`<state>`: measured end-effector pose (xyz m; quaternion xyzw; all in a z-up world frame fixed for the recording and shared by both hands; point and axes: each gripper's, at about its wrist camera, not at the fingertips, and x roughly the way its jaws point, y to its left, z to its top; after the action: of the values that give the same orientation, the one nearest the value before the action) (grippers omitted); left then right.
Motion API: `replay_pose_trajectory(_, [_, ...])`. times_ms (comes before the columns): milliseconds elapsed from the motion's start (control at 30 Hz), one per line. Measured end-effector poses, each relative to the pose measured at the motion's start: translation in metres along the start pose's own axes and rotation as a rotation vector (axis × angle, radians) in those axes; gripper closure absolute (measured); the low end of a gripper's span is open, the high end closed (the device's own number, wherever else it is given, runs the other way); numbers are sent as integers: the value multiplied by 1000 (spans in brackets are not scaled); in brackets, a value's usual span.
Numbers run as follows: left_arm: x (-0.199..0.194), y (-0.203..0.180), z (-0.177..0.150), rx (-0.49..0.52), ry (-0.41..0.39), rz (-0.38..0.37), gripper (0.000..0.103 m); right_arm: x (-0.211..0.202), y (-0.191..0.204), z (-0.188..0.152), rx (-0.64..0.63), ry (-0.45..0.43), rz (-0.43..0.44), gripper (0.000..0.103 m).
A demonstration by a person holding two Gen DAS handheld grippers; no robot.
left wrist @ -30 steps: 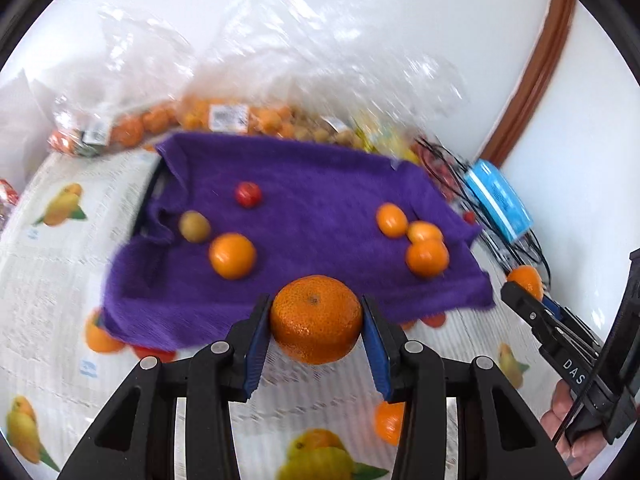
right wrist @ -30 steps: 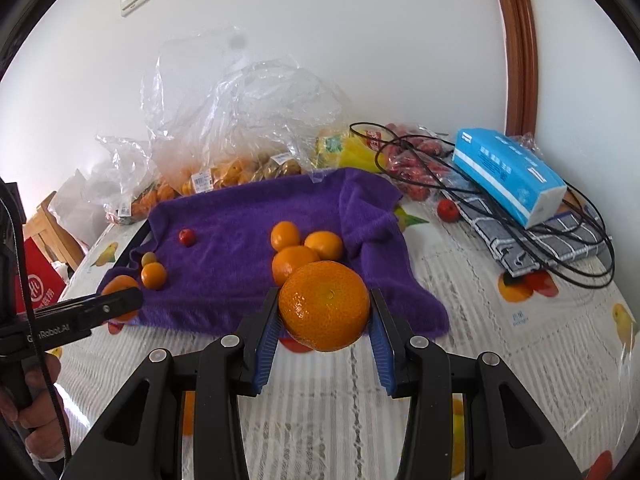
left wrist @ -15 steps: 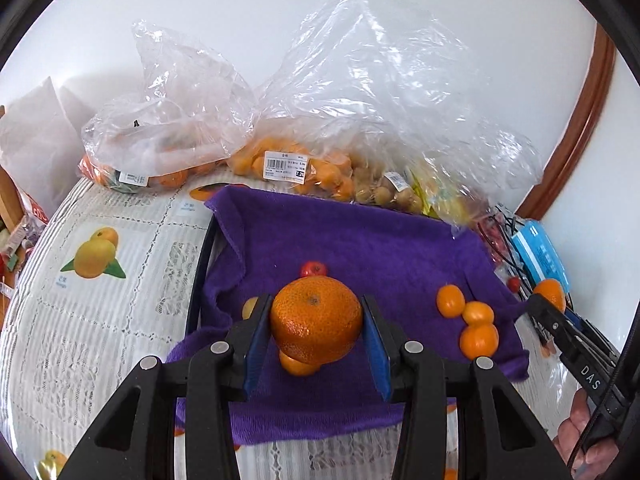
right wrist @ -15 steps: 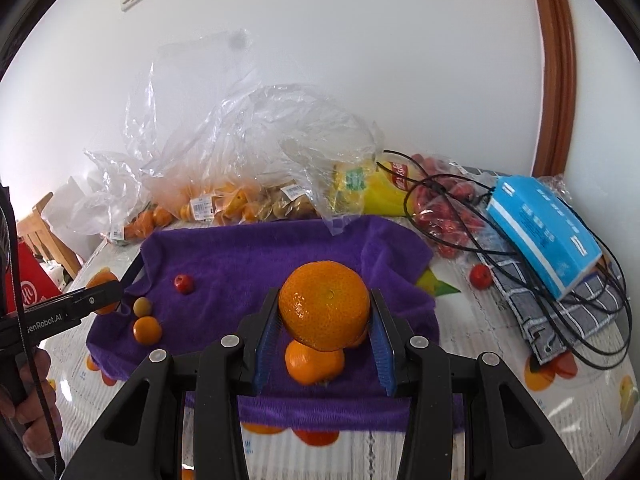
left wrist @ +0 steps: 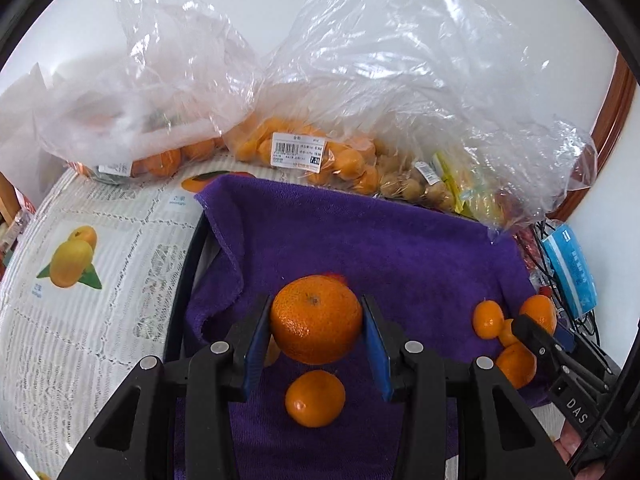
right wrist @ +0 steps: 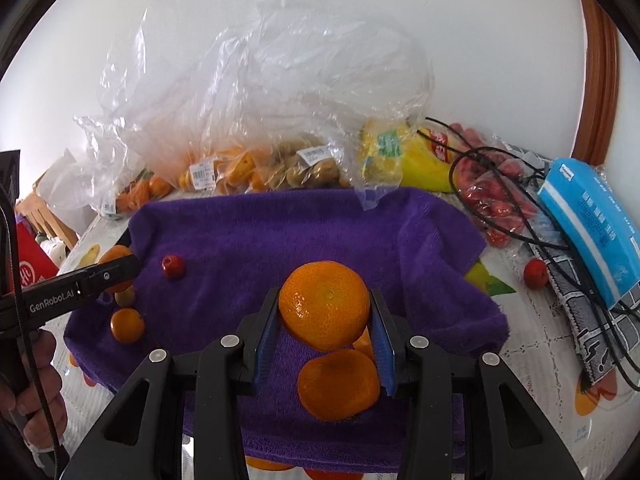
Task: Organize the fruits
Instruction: 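Lower the left tool's orange onto the towel while the right tool lowers its orange beside it, then open the left tool releasing its orange on the towel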
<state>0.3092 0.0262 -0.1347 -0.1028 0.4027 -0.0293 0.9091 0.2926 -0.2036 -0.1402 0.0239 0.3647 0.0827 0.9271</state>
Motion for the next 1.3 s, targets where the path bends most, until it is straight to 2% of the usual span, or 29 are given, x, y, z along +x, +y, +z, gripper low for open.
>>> replay_pose_trajectory(167, [12, -3, -5, 8, 28, 4, 62, 7, 2, -5, -14, 23, -5, 61])
replay_pose_trajectory(500, [15, -5, -11, 19, 38, 0, 61, -9, 5, -8, -39, -14, -39, 60])
replay_pose_trajectory(700, [13, -7, -10, 26, 49, 5, 61, -43, 17, -14, -57, -46, -32, 50])
replay_pose_trajectory(767, [9, -7, -10, 24, 46, -6, 58, -54, 22, -19, -65, -48, -30, 46])
replay_pose_trajectory(867, [-4, -8, -9, 26, 31, -13, 49, -65, 28, -27, -59, -35, -26, 45])
replay_pose_trajectory(1033, [-29, -7, -12, 29, 11, -35, 44, -79, 36, -50, -22, 17, 13, 44])
replay_pose_trajectory(1300, [-65, 5, -23, 48, -23, 16, 41, -88, 59, -92, -28, 86, 72, 43])
